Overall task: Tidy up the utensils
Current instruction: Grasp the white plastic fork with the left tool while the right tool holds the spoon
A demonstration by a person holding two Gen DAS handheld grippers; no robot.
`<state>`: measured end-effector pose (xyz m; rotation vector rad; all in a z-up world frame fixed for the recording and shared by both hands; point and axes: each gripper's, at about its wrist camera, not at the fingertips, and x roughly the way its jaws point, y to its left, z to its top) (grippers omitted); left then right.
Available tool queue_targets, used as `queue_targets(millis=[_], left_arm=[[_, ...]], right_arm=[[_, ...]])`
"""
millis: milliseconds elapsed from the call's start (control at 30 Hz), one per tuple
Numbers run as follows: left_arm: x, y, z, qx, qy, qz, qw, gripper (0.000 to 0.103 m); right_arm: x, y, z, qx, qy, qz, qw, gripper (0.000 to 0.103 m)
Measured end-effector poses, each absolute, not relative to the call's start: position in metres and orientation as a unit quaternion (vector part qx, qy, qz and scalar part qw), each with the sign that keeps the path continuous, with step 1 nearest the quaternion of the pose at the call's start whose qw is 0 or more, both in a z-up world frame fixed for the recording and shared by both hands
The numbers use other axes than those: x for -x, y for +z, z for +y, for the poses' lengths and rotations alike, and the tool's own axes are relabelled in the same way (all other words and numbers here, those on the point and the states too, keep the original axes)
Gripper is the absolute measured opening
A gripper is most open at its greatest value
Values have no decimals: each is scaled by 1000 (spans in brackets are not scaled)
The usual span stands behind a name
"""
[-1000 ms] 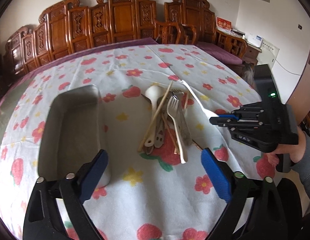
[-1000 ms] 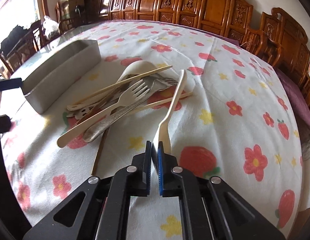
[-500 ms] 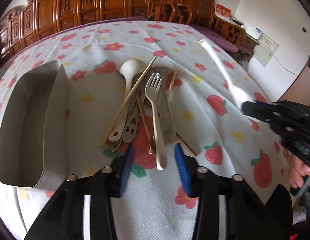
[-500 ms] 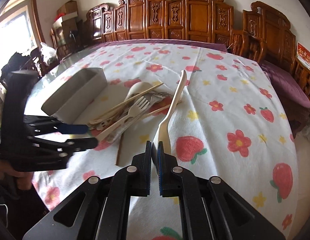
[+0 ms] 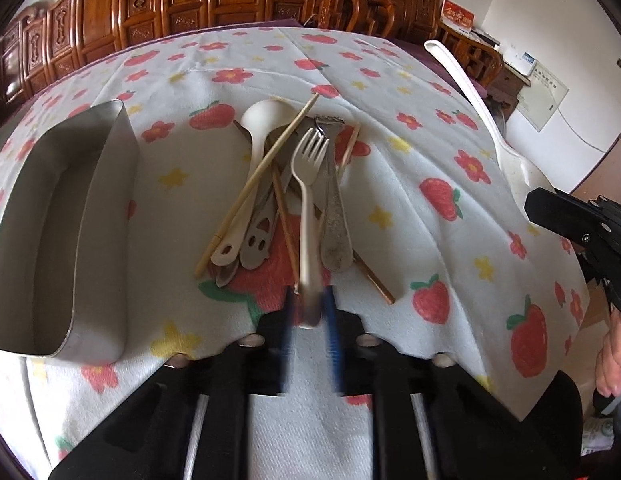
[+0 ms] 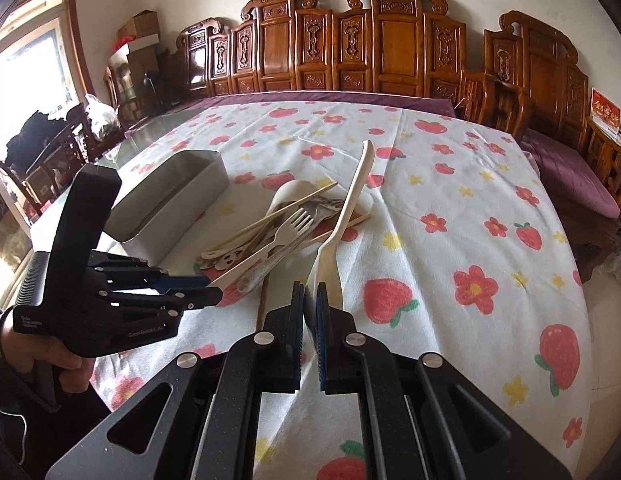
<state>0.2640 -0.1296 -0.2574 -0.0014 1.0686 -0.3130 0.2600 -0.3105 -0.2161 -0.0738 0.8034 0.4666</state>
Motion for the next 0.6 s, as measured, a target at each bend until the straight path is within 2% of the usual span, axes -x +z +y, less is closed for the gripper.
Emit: queue_targets(millis=[233, 600], left_arm=[[-248, -238, -124, 2, -153, 487, 860, 6], [-230, -184, -102, -9, -154, 430, 890, 6]], right_arm=[[-255, -215, -303, 40, 227, 387, 893, 7], [-246, -198, -278, 47, 244, 374, 893, 7]])
